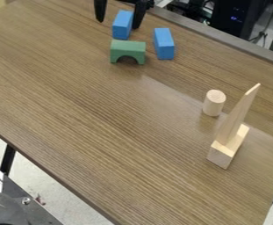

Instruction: Put the blue block on top of other blue block

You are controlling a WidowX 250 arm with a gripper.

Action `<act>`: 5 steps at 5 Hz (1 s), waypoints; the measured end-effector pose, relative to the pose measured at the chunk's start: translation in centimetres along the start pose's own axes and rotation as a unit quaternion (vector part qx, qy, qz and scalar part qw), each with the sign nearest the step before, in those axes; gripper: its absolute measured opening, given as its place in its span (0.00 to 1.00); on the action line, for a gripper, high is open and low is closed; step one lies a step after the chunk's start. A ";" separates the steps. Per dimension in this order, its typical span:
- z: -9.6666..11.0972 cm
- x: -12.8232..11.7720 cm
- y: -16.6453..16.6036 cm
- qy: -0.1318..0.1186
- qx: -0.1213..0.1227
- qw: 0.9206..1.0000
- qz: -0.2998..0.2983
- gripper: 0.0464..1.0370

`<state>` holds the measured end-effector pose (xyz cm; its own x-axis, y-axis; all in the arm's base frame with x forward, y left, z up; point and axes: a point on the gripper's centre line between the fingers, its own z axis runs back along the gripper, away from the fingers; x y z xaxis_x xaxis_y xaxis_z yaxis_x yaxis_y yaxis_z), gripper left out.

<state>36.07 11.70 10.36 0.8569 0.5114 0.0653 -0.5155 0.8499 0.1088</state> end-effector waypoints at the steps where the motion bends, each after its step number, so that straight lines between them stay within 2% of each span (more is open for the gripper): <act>1: -1.6 -0.4 -0.2 0.022 0.005 1.000 -0.003 0.96; 3: -1.6 2.7 -0.9 0.012 -0.039 0.999 0.005 0.96; 5: -2.0 6.9 -0.8 -0.008 -0.046 0.999 0.008 0.96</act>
<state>42.40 14.80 8.77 0.8481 0.5233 0.0825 -0.5262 0.8502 0.0160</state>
